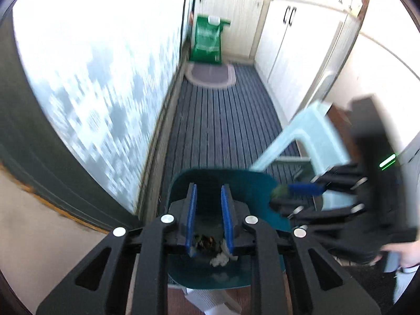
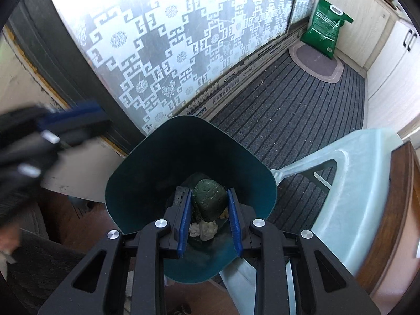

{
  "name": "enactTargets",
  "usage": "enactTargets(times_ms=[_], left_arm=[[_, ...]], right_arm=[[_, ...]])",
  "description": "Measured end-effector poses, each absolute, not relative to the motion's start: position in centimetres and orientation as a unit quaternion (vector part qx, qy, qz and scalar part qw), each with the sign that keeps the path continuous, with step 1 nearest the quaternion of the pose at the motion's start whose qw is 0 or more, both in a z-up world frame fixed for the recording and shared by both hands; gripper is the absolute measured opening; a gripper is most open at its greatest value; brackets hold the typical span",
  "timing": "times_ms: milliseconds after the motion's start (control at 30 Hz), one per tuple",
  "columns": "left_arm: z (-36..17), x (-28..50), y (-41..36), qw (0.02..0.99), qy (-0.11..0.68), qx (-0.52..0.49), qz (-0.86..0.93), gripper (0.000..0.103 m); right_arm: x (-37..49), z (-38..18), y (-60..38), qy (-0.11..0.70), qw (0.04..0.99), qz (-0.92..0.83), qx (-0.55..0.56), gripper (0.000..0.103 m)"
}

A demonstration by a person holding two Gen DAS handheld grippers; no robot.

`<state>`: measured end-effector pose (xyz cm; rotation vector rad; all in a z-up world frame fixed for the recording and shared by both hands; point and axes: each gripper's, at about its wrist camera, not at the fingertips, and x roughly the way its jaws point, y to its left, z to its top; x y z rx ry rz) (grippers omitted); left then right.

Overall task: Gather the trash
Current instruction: 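Lower both grippers into the bin and open them to drop the items, then move both grippers back over the wooden tray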

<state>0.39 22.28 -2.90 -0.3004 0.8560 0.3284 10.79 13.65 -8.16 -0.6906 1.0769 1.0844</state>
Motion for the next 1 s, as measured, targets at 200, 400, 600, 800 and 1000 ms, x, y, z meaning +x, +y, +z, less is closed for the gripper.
enactTargets(times_ms=[200, 400, 600, 800, 1000], left_arm=[[1.5, -1.0, 22.3, 0.911, 0.346, -0.154, 0.165, 0.020], [3.1, -2.3, 22.1, 0.921, 0.322, -0.153, 0.158, 0.020], [4.3, -3.4, 21.8, 0.929, 0.299, -0.158, 0.153, 0.020], [6.2, -4.2, 21.2, 0.941, 0.265, -0.159, 0.140, 0.020], [7.4, -4.3, 20.9, 0.945, 0.247, -0.162, 0.139, 0.021]], right_arm=[[9.6, -11.0, 14.8, 0.494, 0.646, 0.483, -0.326, 0.027], [8.5, -14.5, 15.7, 0.519, 0.620, 0.480, -0.341, 0.027], [8.0, -17.9, 16.3, 0.543, 0.602, 0.469, -0.350, 0.027], [7.0, -19.6, 16.5, 0.555, 0.587, 0.465, -0.362, 0.040], [5.9, -15.2, 16.7, 0.517, 0.607, 0.493, -0.348, 0.040]])
